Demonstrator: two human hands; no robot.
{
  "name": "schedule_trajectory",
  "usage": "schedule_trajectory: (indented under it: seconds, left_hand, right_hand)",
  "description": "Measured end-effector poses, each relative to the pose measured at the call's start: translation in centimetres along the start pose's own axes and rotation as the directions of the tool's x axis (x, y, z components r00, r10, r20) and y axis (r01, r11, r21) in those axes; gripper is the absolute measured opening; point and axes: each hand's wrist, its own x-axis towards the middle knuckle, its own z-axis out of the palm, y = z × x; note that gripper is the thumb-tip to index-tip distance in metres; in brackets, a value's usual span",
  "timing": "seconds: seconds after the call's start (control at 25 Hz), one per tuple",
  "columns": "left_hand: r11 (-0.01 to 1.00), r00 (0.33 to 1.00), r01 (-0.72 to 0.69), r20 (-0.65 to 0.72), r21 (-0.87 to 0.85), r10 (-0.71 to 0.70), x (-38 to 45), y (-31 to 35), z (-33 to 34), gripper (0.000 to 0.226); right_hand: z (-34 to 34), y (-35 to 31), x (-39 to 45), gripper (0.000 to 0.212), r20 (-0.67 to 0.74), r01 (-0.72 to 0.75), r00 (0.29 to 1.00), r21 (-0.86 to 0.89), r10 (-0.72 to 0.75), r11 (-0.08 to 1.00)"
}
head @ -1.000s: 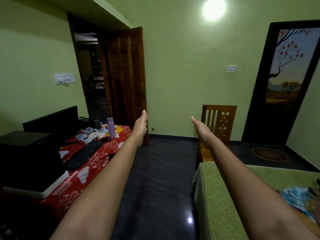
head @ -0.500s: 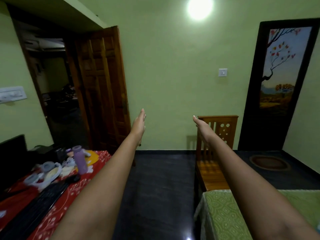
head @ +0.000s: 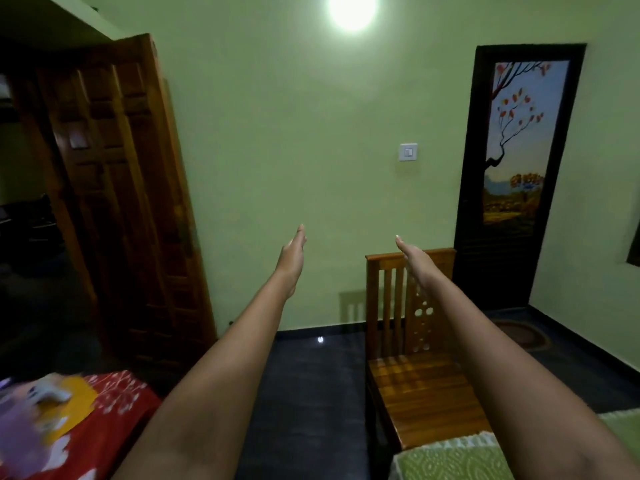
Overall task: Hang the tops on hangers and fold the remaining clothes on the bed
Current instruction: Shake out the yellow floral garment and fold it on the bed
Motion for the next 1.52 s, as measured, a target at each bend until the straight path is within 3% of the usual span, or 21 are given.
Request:
schedule_trajectory:
  seconds: [0.24,0.36,0.44,0.56,0.76,0.92,1.12,1.32,1.52]
  left_hand:
    - [0.997,0.968,-0.061,0.242,-0.053,0.072,12.5,1.6,13.7,0.061]
    - [0.996,0.907,-0.039,0.417,-0.076,0.067,15.1,0.7,22.9,0.06]
    - [0.994,0.828,-0.007,0.556,-0.107,0.065,15.7,0.4,29.7,0.059]
    - [0.992,0.683,0.008,0.725,-0.124,0.085,15.1,0.6,38.9,0.06]
    - [0.989,0.435,-0.049,0.888,-0.142,0.149,13.2,2.4,51.2,0.065]
    - [0.984,0.259,0.017,0.952,-0.175,0.164,11.2,3.4,57.3,0.068]
    - [0.984,0.106,0.055,0.981,-0.169,0.162,7.3,1.7,61.7,0.065]
    - [0.987,0.043,0.062,0.988,-0.151,0.149,3.5,-1.3,65.1,0.063]
    - [0.999,0.093,0.034,0.995,-0.03,0.027,-0.5,-6.8,69.2,0.067]
  right_hand:
    - [-11.1,-0.4,8.6,0.071,-0.218,0.03,0.976,0.068,-0.014,0.997]
    - [-18.3,1.8,8.4,0.072,-0.37,-0.026,0.927,0.09,0.058,0.996]
    - [-23.6,3.2,6.9,0.069,-0.501,-0.034,0.862,0.087,0.073,0.996]
    - [-30.2,3.6,2.6,0.067,-0.684,-0.061,0.721,0.098,0.112,0.993]
    - [-37.2,2.3,-4.7,0.066,-0.902,-0.069,0.415,0.098,0.118,0.993]
    - [-38.5,1.6,-8.4,0.069,-0.971,-0.123,0.212,0.089,0.114,0.988]
    - [-38.3,3.7,-12.8,0.065,-0.991,-0.167,0.057,0.113,0.124,0.979]
    - [-39.6,7.0,-16.4,0.068,-0.974,-0.234,-0.005,0.222,0.228,0.946]
    - [-43.4,13.5,-19.5,0.071,-0.92,-0.346,0.041,0.352,0.389,0.87]
